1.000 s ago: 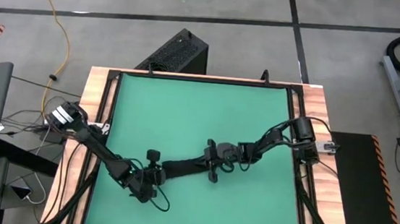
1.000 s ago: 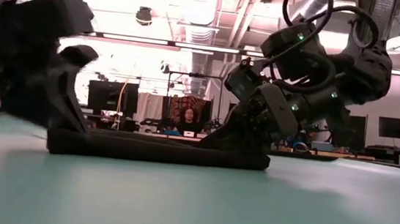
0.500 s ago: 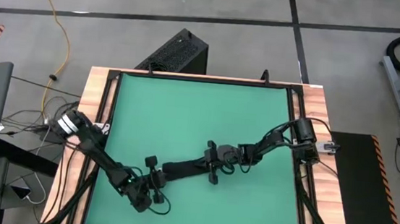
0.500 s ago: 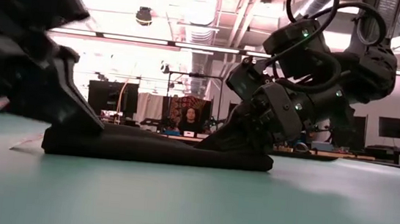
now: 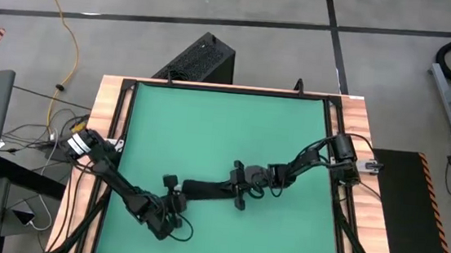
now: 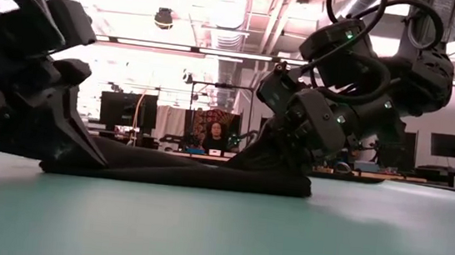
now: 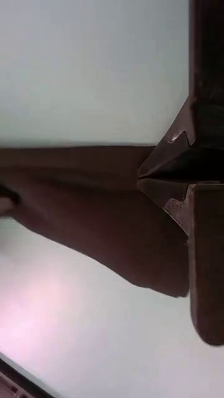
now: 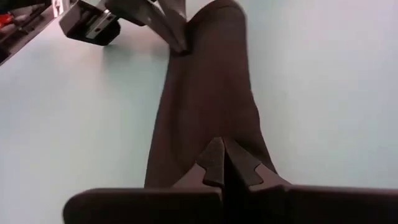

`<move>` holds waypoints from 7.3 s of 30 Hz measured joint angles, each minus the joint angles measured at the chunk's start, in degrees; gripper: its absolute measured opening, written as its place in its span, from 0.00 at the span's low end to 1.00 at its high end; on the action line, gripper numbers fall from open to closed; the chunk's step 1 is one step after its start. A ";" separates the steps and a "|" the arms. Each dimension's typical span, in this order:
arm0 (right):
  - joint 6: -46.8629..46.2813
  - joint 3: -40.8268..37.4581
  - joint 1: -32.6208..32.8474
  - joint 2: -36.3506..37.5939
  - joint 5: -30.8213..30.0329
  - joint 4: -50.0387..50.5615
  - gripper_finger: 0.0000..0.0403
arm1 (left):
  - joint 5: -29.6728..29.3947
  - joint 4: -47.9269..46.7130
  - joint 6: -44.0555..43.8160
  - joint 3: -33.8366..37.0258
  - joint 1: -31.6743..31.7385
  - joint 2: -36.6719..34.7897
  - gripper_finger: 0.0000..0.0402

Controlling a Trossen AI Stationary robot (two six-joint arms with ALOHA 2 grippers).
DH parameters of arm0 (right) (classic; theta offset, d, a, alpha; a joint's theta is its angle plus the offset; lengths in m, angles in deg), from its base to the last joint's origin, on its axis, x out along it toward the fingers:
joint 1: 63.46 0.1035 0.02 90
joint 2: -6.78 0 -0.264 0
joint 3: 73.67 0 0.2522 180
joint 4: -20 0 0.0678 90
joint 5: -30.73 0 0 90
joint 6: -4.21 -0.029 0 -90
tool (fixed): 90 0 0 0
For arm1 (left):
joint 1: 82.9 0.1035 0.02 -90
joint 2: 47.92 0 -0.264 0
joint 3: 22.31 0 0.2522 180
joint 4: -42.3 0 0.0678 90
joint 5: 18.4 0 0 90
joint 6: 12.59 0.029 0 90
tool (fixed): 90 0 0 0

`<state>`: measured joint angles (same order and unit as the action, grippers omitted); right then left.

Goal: Roll towel into tight, uniform cylinder
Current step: Roll the black towel, then return to Home Position

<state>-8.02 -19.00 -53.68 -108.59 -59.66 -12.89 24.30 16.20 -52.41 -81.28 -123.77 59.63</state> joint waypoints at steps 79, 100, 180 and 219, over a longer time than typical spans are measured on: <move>-7.13 1.55 15.68 -2.44 -43.60 -6.38 0.03 | 11.47 56.50 8.58 22.53 17.03 -6.21 0.00; -8.36 -0.59 1.86 -0.39 -36.46 3.12 0.03 | 9.56 56.69 13.79 22.53 25.69 -6.67 0.00; 19.63 -35.30 6.55 109.10 -35.14 25.61 0.10 | 19.92 11.98 39.85 31.31 30.67 -107.48 0.00; 15.13 -40.48 16.76 115.06 -35.84 41.45 0.10 | 25.26 17.29 33.84 44.65 30.65 -107.32 0.00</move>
<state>7.11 -59.48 -36.91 6.47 -95.50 28.56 49.56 33.49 -18.57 -36.63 -93.12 -47.69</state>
